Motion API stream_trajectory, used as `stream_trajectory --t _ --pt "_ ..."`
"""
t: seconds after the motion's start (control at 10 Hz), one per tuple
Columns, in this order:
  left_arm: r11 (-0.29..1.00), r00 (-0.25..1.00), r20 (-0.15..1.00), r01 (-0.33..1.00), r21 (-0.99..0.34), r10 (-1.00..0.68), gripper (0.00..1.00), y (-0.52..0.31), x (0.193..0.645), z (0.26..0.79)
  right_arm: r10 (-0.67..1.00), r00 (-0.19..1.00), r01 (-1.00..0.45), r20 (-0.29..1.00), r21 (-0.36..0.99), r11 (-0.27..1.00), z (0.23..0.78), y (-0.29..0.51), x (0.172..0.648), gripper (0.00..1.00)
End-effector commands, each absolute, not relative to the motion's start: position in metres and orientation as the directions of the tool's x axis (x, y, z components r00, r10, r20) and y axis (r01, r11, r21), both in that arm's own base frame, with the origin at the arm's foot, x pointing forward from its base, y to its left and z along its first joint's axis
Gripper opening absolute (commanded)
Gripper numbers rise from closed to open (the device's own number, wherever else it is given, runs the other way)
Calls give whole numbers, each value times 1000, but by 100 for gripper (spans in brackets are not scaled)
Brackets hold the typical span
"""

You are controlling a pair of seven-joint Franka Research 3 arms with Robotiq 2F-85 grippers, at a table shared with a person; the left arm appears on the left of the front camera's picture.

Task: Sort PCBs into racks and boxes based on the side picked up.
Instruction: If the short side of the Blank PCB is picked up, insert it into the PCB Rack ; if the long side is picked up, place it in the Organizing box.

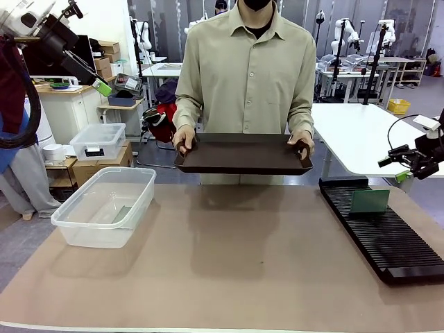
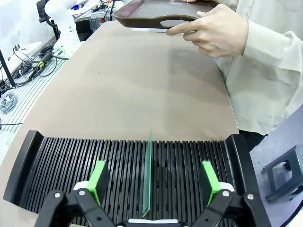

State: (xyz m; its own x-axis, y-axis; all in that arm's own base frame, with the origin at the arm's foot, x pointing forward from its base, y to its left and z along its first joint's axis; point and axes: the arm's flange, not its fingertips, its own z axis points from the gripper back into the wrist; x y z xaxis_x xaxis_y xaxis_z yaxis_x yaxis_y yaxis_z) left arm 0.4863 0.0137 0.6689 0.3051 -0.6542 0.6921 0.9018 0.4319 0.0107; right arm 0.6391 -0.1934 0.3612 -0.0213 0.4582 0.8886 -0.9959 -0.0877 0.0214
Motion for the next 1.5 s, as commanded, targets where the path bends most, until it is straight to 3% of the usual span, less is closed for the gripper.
stream_trajectory --t 0.0,0.6,0.9,1.4 --pt "430 304 691 903 11 -656 100 13 485 668 457 -31 -995 889 17 -99 362 -194 642 100" --pt "430 304 691 903 11 -656 100 13 485 668 457 -23 -997 889 13 -77 377 -188 631 100" --pt "430 304 691 903 11 -656 100 13 485 668 486 62 -998 872 50 36 423 -167 610 100" --pt "430 304 691 903 11 -656 100 13 485 668 532 316 -926 785 133 352 500 -137 559 100"
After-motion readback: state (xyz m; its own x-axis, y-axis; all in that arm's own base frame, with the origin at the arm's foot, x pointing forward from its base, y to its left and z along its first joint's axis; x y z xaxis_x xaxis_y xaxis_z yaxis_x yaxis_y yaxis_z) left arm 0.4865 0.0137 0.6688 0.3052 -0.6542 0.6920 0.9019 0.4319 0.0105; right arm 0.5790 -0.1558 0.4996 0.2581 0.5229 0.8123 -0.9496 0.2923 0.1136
